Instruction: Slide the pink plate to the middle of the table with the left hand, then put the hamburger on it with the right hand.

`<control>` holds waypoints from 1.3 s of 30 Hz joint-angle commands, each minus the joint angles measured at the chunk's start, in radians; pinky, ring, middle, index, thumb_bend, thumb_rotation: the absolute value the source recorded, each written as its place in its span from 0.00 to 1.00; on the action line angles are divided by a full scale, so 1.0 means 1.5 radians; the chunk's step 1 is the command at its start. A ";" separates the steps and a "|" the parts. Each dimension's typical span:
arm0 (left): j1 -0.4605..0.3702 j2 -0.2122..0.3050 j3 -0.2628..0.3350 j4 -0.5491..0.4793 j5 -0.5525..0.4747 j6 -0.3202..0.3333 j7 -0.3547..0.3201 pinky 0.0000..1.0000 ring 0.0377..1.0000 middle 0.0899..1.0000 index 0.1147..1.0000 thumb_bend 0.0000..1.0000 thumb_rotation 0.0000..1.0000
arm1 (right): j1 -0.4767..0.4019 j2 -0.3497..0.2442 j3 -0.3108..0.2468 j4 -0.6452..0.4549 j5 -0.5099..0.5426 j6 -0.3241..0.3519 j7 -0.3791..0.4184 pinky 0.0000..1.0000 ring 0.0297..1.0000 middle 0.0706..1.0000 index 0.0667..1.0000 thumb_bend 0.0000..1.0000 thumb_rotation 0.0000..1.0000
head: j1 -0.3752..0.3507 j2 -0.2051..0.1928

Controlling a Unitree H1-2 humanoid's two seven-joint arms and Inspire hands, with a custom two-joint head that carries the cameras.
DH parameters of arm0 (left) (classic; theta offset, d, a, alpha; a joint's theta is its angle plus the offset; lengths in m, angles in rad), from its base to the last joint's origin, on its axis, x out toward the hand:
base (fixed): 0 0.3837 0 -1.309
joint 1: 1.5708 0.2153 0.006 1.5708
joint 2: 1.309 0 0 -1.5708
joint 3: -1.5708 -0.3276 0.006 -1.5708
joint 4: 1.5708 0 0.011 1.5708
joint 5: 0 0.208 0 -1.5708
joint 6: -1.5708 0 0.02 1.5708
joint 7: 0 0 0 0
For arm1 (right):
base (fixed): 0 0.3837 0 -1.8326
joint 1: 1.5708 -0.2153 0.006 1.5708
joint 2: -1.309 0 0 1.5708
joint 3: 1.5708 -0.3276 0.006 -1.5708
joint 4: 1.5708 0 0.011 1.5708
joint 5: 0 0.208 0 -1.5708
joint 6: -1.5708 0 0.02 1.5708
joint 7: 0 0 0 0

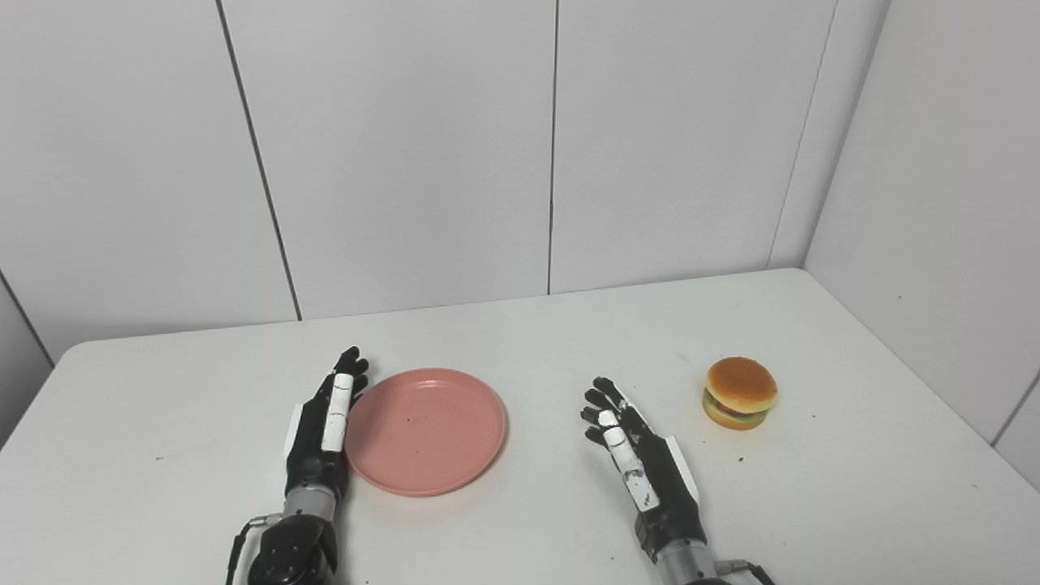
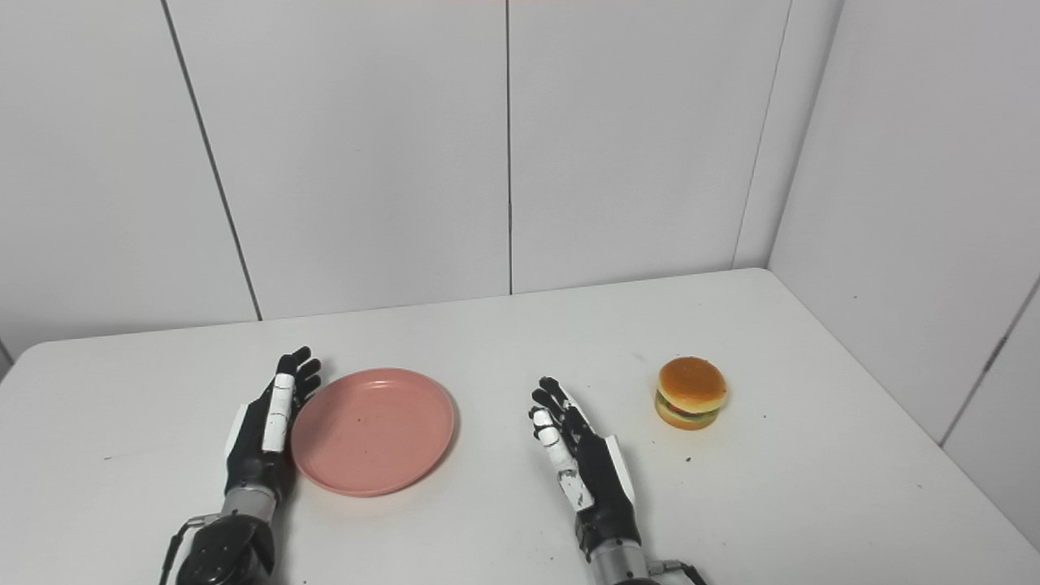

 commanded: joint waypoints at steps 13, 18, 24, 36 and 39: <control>-0.016 -0.012 -0.005 -0.009 0.001 -0.008 -0.002 0.94 0.93 0.90 0.86 0.89 0.94 | 0.025 0.005 0.016 0.023 -0.104 -0.059 -0.063 0.76 0.81 0.84 0.84 0.66 0.83 | -0.010 -0.002; -0.018 -0.011 -0.001 0.010 -0.002 -0.017 -0.003 0.94 0.93 0.90 0.86 0.88 0.93 | 0.028 -0.020 0.044 0.001 -0.263 -0.139 -0.146 0.74 0.79 0.82 0.81 0.58 0.82 | -0.012 -0.009; -0.015 -0.013 0.005 0.014 -0.016 -0.025 -0.014 0.94 0.93 0.90 0.85 0.86 0.92 | 0.028 -0.027 0.048 -0.072 -0.344 -0.113 -0.166 0.73 0.77 0.79 0.80 0.64 0.84 | -0.017 -0.010; -0.022 -0.022 0.010 0.032 -0.024 -0.028 -0.009 0.94 0.93 0.90 0.85 0.87 0.92 | -0.021 -0.113 0.039 -0.207 -0.483 0.022 -0.086 0.68 0.79 0.85 0.83 0.74 0.94 | -0.026 -0.016; -0.022 -0.025 0.009 0.033 -0.023 -0.029 -0.008 0.94 0.92 0.89 0.84 0.88 0.92 | -0.043 -0.148 0.030 -0.206 -0.529 0.039 -0.076 0.69 0.80 0.85 0.83 0.78 0.94 | -0.022 -0.016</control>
